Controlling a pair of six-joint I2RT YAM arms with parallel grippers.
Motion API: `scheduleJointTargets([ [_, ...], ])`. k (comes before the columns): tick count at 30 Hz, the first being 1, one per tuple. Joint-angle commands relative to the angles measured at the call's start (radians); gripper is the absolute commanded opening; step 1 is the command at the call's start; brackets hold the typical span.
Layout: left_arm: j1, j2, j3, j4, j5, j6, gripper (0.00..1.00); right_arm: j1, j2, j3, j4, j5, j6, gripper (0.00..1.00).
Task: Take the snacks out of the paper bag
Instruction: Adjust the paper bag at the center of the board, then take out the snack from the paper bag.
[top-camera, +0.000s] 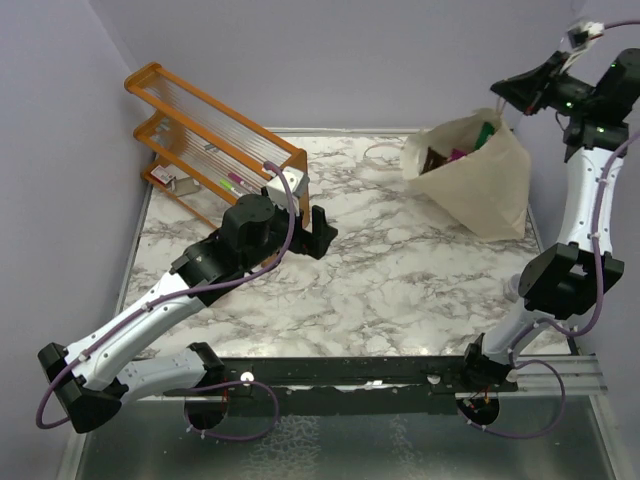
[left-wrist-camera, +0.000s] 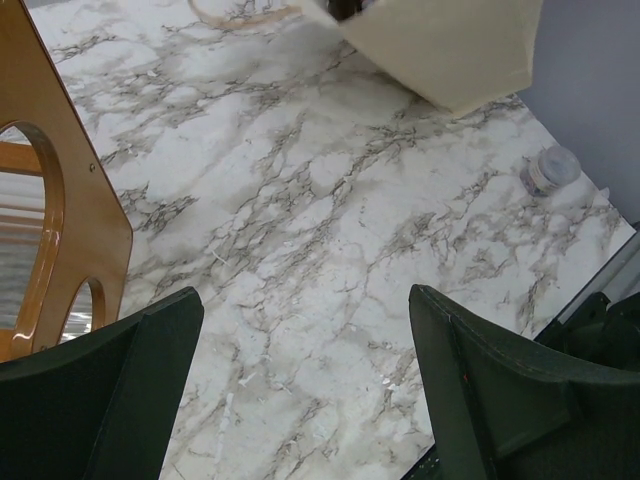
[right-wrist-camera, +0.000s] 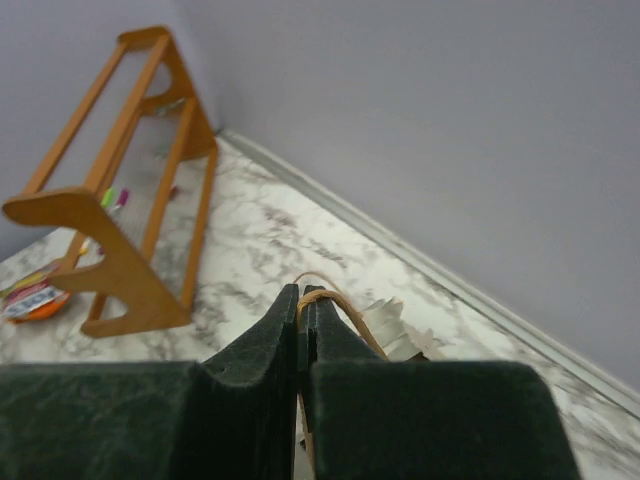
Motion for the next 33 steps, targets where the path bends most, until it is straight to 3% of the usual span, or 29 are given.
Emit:
scheduleJointTargets([
  [1,-0.002,-0.033,-0.012,0.023,0.005,-0.009,0.87,0.15,-0.108,-0.095,0.1,-0.159,-0.059,0.01],
  [5,-0.002,-0.039,-0.027,0.035,0.021,-0.015,0.87,0.233,-0.181,-0.212,0.053,-0.172,-0.073,0.01],
  [9,-0.002,-0.041,-0.042,0.06,0.059,-0.013,0.88,0.238,-0.294,-0.388,0.156,-0.14,0.025,0.01],
  [15,-0.009,-0.033,-0.093,0.175,0.237,-0.02,0.87,0.238,-0.444,-0.65,0.277,-0.032,0.167,0.01],
  [21,-0.154,0.038,-0.086,0.278,0.238,0.037,0.88,0.238,-0.516,-0.673,0.024,0.131,0.09,0.01],
  [26,-0.375,0.159,-0.043,0.345,0.033,0.225,0.9,0.238,-0.607,-0.728,-0.05,0.196,0.049,0.01],
  [29,-0.492,0.231,-0.057,0.444,-0.09,0.475,0.91,0.238,-0.644,-0.744,-0.057,0.215,0.036,0.01],
  [33,-0.527,0.298,-0.135,0.677,-0.107,0.813,0.94,0.238,-0.678,-0.774,-0.022,0.182,0.045,0.01],
])
